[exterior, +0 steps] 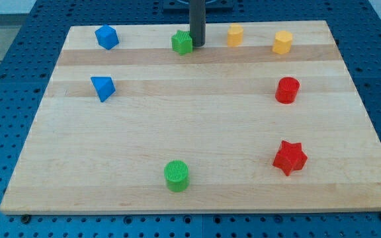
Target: Push the yellow heart to the left of the yellow hexagon
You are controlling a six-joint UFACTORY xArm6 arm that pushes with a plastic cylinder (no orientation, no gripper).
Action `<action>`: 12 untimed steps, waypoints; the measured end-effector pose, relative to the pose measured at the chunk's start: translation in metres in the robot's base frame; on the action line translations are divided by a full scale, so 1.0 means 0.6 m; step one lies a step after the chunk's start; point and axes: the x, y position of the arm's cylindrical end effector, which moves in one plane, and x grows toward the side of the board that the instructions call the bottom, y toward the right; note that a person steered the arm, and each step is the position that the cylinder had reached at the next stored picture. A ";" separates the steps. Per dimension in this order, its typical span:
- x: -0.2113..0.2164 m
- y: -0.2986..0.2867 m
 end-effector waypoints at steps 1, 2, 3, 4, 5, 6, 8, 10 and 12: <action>0.000 0.034; 0.000 0.064; -0.023 0.069; -0.060 0.074; -0.061 0.152; -0.028 0.163; -0.033 0.065; 0.065 0.031; 0.071 0.059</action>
